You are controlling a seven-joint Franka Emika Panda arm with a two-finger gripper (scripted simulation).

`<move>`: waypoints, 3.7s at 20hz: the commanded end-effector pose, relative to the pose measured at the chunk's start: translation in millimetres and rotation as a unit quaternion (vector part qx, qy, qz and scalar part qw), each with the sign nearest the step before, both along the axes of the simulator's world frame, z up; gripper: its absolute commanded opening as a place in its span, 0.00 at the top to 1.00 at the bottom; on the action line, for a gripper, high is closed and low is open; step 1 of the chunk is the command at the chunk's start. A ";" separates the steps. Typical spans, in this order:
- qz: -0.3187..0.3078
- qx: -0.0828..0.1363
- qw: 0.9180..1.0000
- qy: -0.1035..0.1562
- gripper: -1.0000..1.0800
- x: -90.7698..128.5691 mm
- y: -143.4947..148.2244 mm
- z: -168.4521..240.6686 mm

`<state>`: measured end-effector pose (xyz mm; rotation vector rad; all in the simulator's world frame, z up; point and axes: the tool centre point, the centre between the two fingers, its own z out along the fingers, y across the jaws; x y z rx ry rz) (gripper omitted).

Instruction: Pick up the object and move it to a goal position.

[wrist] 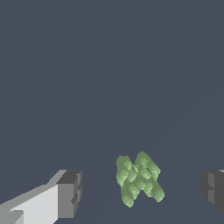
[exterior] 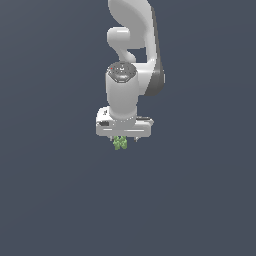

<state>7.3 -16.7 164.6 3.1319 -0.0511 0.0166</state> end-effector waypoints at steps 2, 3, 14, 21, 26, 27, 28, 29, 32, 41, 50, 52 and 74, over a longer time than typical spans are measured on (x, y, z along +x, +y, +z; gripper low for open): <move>0.000 0.000 1.000 0.000 0.04 -0.3 0.1 0.0; 0.002 0.000 1.000 0.001 0.04 -1.0 0.6 -0.1; 0.021 0.003 1.000 0.012 0.04 -8.2 5.2 -0.1; -0.008 0.004 1.000 0.012 0.04 -10.2 4.6 -3.4; -0.050 0.005 0.999 0.012 0.04 -13.1 3.7 -8.0; -0.061 0.005 0.998 0.012 0.04 -13.8 3.5 -9.1; -0.072 0.006 0.997 0.012 0.04 -14.6 3.2 -10.3; -0.084 0.006 0.996 0.012 0.04 -15.4 3.0 -11.6; -0.124 0.006 0.992 0.012 0.04 -18.3 1.9 -15.9; -0.252 0.008 0.968 0.011 0.04 -27.8 -2.0 -29.1; -0.377 0.008 0.926 0.009 0.04 -37.7 -7.0 -41.4; -0.404 0.008 0.915 0.009 0.04 -39.9 -8.3 -44.0; -0.629 0.007 0.778 0.002 0.04 -60.9 -21.5 -65.1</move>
